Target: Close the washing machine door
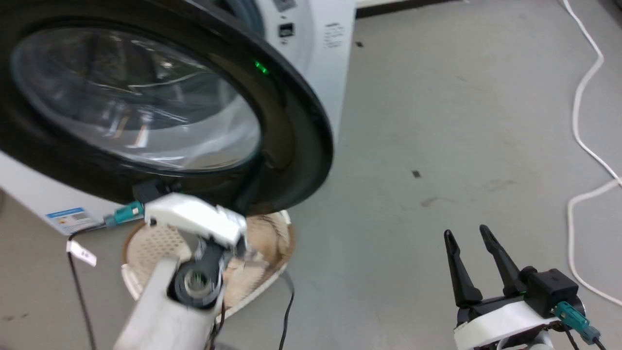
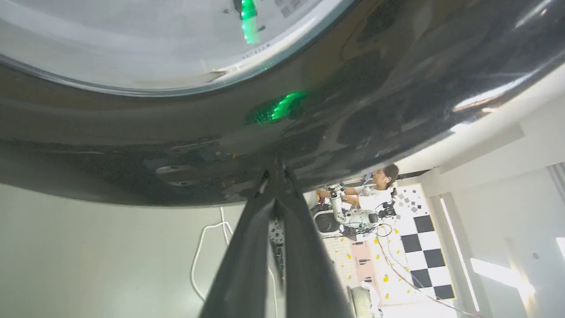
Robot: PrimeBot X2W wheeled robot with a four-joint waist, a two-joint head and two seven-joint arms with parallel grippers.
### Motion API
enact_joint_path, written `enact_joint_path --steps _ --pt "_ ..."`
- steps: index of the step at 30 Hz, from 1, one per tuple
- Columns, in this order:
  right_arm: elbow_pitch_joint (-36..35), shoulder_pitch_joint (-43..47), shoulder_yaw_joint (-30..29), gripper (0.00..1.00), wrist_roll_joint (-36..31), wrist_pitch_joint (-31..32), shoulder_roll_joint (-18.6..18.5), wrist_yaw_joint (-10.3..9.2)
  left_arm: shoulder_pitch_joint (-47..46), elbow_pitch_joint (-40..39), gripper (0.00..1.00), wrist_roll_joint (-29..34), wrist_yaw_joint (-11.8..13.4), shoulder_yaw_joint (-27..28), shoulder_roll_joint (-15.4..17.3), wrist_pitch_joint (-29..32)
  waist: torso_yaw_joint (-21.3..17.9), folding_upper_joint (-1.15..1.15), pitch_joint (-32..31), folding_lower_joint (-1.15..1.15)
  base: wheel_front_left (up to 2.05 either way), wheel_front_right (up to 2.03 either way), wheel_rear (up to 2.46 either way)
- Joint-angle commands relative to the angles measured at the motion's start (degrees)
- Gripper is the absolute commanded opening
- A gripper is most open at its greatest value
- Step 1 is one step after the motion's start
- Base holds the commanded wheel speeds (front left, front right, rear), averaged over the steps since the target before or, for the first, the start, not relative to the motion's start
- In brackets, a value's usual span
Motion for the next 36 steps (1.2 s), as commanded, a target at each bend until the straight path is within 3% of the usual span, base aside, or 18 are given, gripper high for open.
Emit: enact_joint_path --steps 1,5,6,9,14,20,27,29,30,31,36 --pt "-0.1 0.5 -0.3 1.00 -0.7 -0.3 0.2 0.05 3.2 -1.9 0.00 4.0 -0.3 -2.7 2.5 -1.2 2.6 0.00 -1.9 0.00 0.00 0.00 0.00" --pt "0.0 1.0 -0.5 1.00 -1.3 -0.3 0.2 0.05 7.2 -4.5 0.00 16.4 -0.3 -8.9 9.5 -7.2 5.4 0.00 -3.9 0.00 0.00 0.00 0.00" --pt "0.0 1.0 -0.5 1.00 -1.3 -0.3 0.2 0.05 7.2 -4.5 0.00 16.4 -0.3 -8.9 9.5 -7.2 5.4 0.00 -3.9 0.00 0.00 0.00 0.00" --pt "0.1 1.6 -0.8 1.00 -1.6 -0.3 0.2 0.05 8.9 -3.6 0.00 27.8 -0.1 -12.3 14.5 -14.2 7.4 0.00 -5.4 0.00 0.00 0.00 0.00" --pt "-0.2 2.7 -1.1 1.00 -2.4 -0.3 0.2 0.05 10.9 -5.0 0.00 38.3 3.6 -11.3 17.9 -20.6 10.5 0.00 -7.6 0.00 0.00 0.00 0.00" --pt "-1.2 3.8 -1.6 1.00 -2.8 -0.3 0.2 0.05 17.3 -16.2 0.00 49.3 8.8 -1.2 16.1 -21.2 12.9 0.00 -8.9 0.00 0.00 0.00 0.00" --pt "-1.9 4.3 -1.1 1.00 -3.1 -0.3 0.2 0.05 27.5 -23.5 0.00 58.1 10.4 5.7 9.9 -21.2 14.0 0.00 -9.3 0.00 0.00 0.00 0.00" --pt "-1.9 4.4 -0.9 1.00 -3.1 -0.3 0.2 0.05 29.4 -23.9 0.36 59.6 10.2 6.7 8.2 -21.2 14.1 0.00 -9.3 0.00 0.00 0.00 0.00" --pt "-1.9 4.4 -0.9 1.00 -3.1 -0.3 0.1 0.05 30.1 -24.0 0.85 60.3 9.9 7.1 7.5 -21.2 14.2 0.00 -9.2 0.00 0.00 0.00 0.00" --pt "-1.9 4.4 -0.9 1.00 -3.1 -0.3 0.1 0.05 30.7 -23.9 1.00 61.0 9.6 7.3 6.8 -21.2 14.4 0.00 -9.2 0.00 0.00 0.00 0.00" --pt "-2.1 4.6 -1.0 1.00 -3.0 -0.3 0.1 0.05 32.4 -22.4 1.00 64.9 7.9 7.1 4.6 -21.2 15.1 0.00 -8.9 0.00 0.00 0.00 0.00"
